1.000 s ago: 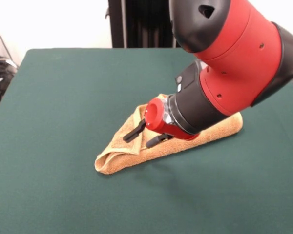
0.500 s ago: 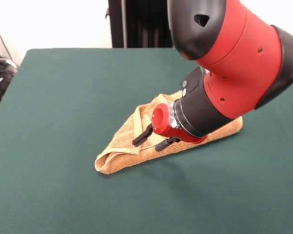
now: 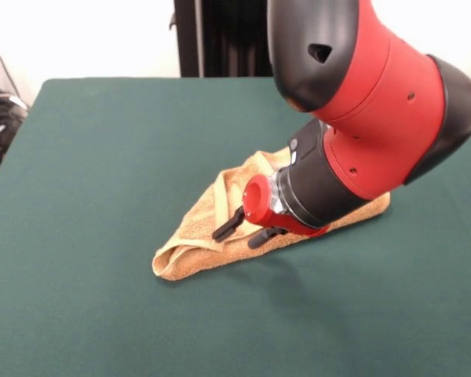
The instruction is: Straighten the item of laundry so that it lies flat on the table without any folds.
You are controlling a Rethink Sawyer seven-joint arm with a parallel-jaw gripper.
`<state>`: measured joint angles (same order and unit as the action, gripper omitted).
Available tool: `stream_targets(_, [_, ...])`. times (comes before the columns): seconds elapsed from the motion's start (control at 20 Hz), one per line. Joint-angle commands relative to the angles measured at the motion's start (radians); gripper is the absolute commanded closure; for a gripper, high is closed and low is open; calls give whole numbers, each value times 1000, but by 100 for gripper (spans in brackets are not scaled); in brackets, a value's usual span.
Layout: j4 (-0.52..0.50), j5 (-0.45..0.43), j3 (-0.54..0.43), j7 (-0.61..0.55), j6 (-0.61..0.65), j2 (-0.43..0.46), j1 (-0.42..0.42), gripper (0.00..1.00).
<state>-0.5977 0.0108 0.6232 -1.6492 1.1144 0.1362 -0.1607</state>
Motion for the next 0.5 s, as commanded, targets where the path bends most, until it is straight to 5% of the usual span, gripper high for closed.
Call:
stream_targets(0.05, [-81,-32,-57,-226,-64,57,-14,0])
stream_targets(0.5, [-73,-48,-26,-253,-56,70,-19,0])
